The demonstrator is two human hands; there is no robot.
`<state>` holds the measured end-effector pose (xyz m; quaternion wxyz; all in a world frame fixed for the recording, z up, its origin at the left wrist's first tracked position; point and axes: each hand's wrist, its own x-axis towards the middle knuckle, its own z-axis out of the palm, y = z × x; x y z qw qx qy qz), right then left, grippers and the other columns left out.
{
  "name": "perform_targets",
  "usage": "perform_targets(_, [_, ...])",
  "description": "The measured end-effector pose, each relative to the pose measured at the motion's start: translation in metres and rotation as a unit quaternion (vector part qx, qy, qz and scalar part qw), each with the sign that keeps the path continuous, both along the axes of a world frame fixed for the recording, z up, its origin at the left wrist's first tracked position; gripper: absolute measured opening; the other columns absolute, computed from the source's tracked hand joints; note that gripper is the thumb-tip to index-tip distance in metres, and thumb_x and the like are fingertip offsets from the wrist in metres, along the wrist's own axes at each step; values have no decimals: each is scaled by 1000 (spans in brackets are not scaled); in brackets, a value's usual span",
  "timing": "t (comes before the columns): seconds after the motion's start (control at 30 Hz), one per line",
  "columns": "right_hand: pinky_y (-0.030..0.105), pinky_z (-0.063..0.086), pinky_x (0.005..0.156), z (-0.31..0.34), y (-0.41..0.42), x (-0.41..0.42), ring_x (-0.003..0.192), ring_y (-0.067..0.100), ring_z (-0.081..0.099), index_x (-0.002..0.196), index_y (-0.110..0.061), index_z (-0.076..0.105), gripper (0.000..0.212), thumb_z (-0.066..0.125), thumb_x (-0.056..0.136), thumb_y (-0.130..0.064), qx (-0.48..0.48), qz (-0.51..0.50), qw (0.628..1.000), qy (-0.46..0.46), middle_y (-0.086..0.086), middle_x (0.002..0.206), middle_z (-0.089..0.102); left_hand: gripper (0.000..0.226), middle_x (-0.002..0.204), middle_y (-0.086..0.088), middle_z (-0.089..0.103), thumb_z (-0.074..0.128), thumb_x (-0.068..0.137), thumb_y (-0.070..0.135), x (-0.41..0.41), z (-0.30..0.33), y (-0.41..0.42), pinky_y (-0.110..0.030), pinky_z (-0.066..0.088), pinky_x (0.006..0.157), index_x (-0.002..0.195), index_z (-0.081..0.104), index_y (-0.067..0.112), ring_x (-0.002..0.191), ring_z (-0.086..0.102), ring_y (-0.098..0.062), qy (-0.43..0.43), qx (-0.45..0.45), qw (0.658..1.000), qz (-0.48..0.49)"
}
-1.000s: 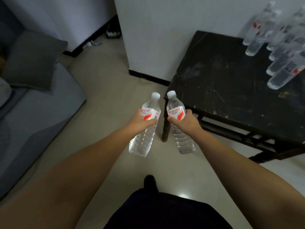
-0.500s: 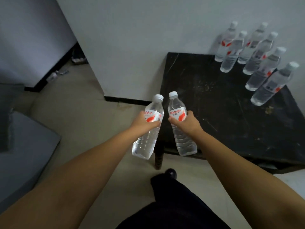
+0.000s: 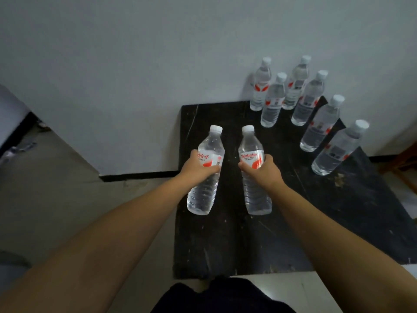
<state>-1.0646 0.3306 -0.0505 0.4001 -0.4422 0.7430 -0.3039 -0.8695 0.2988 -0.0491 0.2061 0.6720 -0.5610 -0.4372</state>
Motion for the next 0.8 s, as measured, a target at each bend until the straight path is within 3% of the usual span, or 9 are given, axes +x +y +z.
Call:
perform_targets(0.2, [26,44,81,2,-35,-39,112,21,57,133,-10,40,72,79,76,-33,-2,-94,996,3,6,126,57,81,126,-1,54,79,71,24,-62,1,-77,-37,47,97,137,32,21,115,55,-22,44,4,997,-69])
perform_targets(0.43, [39,45,100,-19,-56,-74,120,24,54,136,-16,35,79,82,72,-21,-30,-211,977,-25,5,130,55,78,135,-5,51,80,73,18,-137,-5,-146,-33,40,99,138,37,19,125,50,-23,92,10,987,-129])
perform_targets(0.57, [43,45,102,-34,-78,-74,117,24,56,133,-18,38,80,84,69,-18,-69,-283,956,-38,4,128,57,82,140,-6,46,80,71,19,-170,-8,-183,-38,39,108,140,36,21,130,46,-23,122,-14,983,-136])
perform_targets(0.8, [30,43,101,-52,-85,-72,120,19,54,140,-14,35,83,83,72,-12,-110,-311,944,-30,4,134,54,81,141,-3,48,79,75,16,-197,-34,-205,-40,38,110,142,33,21,132,45,-21,158,17,970,-183])
